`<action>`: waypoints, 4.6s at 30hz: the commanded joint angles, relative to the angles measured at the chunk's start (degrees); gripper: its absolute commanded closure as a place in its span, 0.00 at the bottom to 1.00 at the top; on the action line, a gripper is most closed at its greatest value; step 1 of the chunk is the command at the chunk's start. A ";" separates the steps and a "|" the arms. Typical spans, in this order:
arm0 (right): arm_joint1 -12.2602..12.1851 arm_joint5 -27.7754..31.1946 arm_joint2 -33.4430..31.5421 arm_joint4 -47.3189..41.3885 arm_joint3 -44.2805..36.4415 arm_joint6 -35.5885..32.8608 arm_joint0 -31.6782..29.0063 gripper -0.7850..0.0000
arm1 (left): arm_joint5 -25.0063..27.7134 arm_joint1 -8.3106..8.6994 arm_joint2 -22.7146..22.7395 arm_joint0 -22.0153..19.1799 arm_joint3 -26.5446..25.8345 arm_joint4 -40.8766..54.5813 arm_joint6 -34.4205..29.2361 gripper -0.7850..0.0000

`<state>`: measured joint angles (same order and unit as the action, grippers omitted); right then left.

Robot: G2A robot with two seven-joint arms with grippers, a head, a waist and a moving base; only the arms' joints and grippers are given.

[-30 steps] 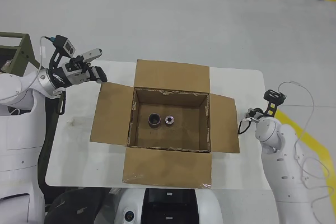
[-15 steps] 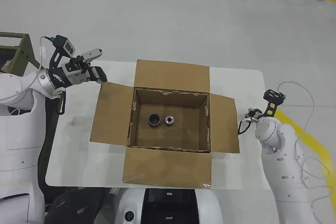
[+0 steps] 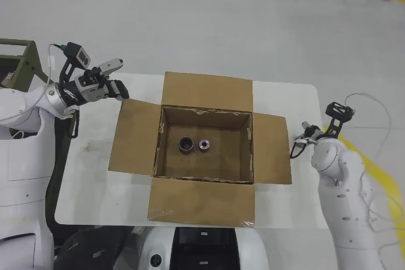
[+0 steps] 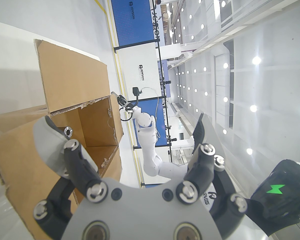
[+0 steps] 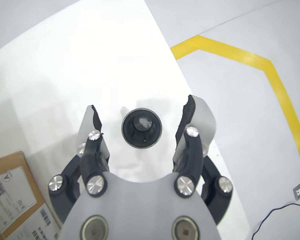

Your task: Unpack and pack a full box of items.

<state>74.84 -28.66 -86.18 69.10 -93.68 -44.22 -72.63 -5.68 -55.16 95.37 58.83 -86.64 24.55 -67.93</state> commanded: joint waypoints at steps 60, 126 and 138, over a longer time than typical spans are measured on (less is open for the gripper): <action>2.15 28.11 29.29 -4.55 -23.39 -9.77 3.48 0.09 | 0.00 0.00 0.00 0.00 0.00 0.00 0.00 0.00; 5.56 41.59 42.29 -12.27 16.08 -11.02 23.08 0.20 | 0.00 0.00 0.00 0.00 0.00 0.00 0.00 0.00; 6.40 41.06 43.62 -11.63 18.81 -9.81 24.12 0.62 | 0.00 0.00 0.00 0.00 0.00 0.00 0.00 0.00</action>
<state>81.22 12.47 -42.54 57.41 -74.98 -54.07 -48.58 -5.68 -55.16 95.37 58.83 -86.64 24.55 -67.93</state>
